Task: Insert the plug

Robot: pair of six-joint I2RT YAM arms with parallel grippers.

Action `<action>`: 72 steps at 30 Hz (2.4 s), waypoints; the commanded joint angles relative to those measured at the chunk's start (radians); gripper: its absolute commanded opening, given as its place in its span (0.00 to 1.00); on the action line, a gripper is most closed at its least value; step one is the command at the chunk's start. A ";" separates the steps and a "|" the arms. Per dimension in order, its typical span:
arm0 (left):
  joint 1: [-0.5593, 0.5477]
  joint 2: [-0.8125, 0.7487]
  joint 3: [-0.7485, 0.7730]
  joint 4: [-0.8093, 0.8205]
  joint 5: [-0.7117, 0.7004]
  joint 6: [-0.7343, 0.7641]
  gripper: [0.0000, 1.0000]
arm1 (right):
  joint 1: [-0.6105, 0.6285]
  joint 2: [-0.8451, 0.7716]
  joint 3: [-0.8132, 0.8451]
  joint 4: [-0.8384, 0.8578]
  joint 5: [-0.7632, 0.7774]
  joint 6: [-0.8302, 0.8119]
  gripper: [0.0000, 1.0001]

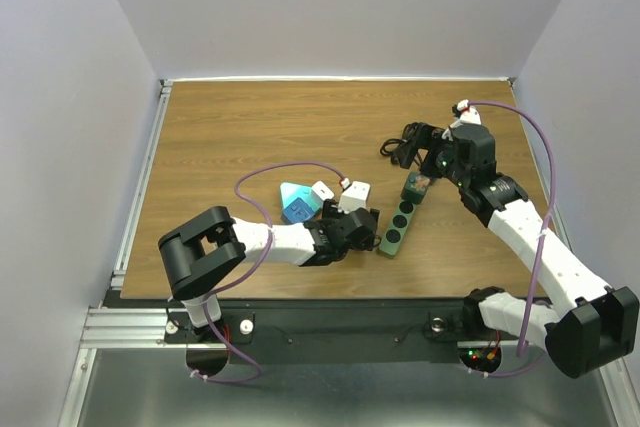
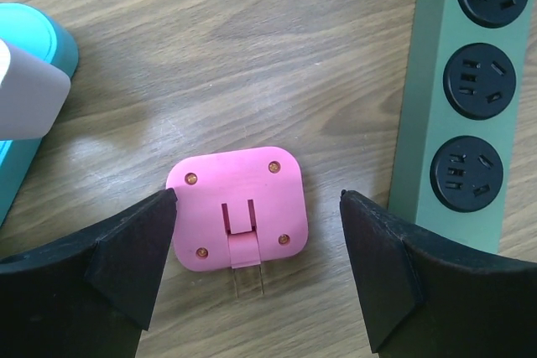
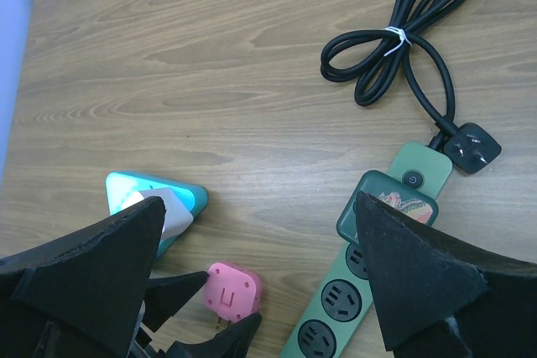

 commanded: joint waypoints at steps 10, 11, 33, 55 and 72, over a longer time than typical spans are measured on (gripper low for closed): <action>0.005 -0.037 -0.041 -0.096 -0.027 -0.041 0.90 | -0.006 0.019 0.004 0.052 -0.026 0.006 1.00; 0.003 -0.032 -0.041 -0.094 -0.022 -0.039 0.90 | -0.006 0.019 0.004 0.051 -0.025 0.006 1.00; 0.003 -0.449 -0.291 0.246 0.280 0.316 0.18 | -0.006 0.053 -0.003 -0.055 -0.658 0.066 1.00; 0.002 -0.542 -0.208 0.219 0.407 0.536 0.16 | 0.060 0.205 0.002 -0.175 -0.998 0.014 0.96; 0.002 -0.532 -0.205 0.240 0.400 0.534 0.15 | 0.153 0.249 -0.001 -0.152 -0.962 0.012 0.65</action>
